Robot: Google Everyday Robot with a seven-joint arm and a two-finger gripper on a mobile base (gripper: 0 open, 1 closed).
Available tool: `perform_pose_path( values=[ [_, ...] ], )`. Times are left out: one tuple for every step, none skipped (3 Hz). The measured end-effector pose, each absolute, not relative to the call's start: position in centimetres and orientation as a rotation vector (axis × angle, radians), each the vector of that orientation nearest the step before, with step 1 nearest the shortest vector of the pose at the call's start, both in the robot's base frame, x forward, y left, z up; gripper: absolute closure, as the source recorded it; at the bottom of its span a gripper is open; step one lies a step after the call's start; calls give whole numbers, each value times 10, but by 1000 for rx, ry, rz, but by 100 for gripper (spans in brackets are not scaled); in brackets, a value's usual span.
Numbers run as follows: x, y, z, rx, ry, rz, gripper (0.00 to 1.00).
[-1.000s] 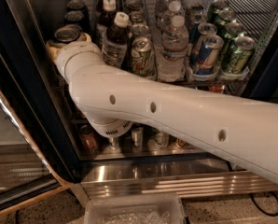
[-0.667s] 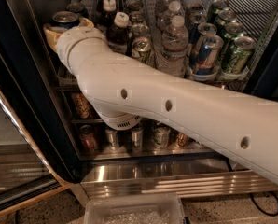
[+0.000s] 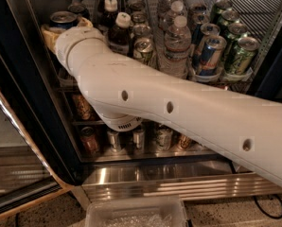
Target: Pick pepsi can from top shelf of fridge
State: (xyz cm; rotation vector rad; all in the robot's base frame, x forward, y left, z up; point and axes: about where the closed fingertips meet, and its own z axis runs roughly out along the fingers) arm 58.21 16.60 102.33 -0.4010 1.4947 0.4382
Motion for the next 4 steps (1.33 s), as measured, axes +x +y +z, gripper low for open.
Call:
perform_pose_path(
  values=[
    [569,165,1024,-405,1484,442,100],
    [549,162,1026,-405,1465,451,100],
    [534,154,1023,-395,1452,454,100],
    [519,146,1021,-385,1438,455,100]
  ],
)
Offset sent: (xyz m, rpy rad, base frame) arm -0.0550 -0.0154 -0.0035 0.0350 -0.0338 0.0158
